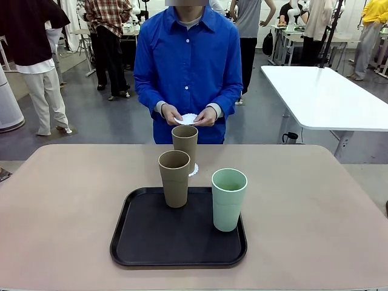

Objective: Place coasters on the table and set cups on them.
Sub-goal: Take one Reusable plastic cup from the Flat Tray and place it on a coaster set by the human.

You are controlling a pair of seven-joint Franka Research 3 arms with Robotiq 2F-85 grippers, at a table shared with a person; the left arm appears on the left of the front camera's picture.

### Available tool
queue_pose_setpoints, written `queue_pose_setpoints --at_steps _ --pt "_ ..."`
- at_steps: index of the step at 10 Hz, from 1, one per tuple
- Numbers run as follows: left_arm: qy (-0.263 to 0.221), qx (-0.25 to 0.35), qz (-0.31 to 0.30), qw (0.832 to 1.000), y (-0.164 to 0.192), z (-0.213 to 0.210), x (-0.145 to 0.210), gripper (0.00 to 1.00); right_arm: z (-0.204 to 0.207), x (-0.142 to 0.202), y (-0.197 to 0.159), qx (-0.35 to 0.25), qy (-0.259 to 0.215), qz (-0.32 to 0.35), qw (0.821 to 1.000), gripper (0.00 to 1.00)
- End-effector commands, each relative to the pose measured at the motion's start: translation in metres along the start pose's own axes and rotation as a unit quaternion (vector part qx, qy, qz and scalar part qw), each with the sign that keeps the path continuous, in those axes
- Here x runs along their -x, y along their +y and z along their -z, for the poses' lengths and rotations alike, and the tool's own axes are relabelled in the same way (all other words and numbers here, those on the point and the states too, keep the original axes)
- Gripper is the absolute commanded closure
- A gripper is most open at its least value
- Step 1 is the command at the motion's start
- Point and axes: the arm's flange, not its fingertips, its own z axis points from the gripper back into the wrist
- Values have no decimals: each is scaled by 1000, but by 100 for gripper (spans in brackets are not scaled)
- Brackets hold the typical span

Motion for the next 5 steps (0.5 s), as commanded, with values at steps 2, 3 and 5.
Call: queue_pose_setpoints --at_steps 2,3,5 --pt "0 3 0 1000 -2 -1 1 0 -1 0 0 -5 1 -3 1000 0" --pt "0 3 0 1000 -2 -1 1 0 -1 0 0 -5 1 -3 1000 0" --pt "0 3 0 1000 -2 -1 1 0 -1 0 0 -5 1 -3 1000 0"
